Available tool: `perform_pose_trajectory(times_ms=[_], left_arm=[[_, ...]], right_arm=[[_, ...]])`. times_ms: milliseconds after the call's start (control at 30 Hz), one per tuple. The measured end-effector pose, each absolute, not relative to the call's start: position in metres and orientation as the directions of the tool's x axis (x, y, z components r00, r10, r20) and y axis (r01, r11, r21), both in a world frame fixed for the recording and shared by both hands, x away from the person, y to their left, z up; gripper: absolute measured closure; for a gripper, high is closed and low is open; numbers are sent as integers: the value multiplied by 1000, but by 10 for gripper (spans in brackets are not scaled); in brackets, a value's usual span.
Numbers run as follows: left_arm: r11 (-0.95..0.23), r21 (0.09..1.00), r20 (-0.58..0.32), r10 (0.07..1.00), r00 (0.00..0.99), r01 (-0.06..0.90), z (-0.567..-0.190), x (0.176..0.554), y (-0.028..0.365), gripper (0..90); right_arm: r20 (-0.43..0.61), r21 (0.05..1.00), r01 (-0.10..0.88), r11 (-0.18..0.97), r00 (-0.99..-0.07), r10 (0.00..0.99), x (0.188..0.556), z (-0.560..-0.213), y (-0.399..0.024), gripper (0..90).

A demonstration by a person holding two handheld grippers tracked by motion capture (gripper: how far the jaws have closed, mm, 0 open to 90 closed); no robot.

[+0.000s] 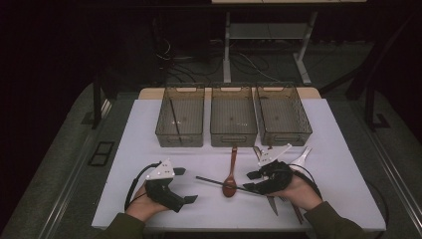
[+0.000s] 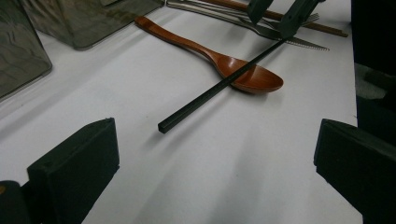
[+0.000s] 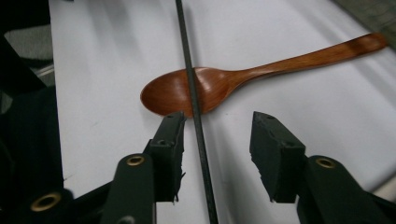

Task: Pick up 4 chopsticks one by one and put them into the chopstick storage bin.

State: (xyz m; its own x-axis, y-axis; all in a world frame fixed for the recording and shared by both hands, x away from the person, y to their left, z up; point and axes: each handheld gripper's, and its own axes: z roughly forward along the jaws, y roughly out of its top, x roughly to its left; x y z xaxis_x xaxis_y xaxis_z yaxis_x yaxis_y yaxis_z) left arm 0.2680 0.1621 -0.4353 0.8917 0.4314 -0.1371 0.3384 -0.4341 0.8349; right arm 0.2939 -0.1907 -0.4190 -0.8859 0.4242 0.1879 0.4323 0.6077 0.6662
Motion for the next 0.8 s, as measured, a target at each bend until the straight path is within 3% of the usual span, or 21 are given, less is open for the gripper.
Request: perform_pose_trajectory(times_ms=[300,800], left_arm=[[-434,836,-135,430,893,335,-436,268,161,0],[-447,828,-131,432,892,338,-436,268,161,0]], right_arm=[[133,613,360,703,-924,358,293,-431,-177,634],[58,589,278,759,-951,304,292,-438,-169,763]])
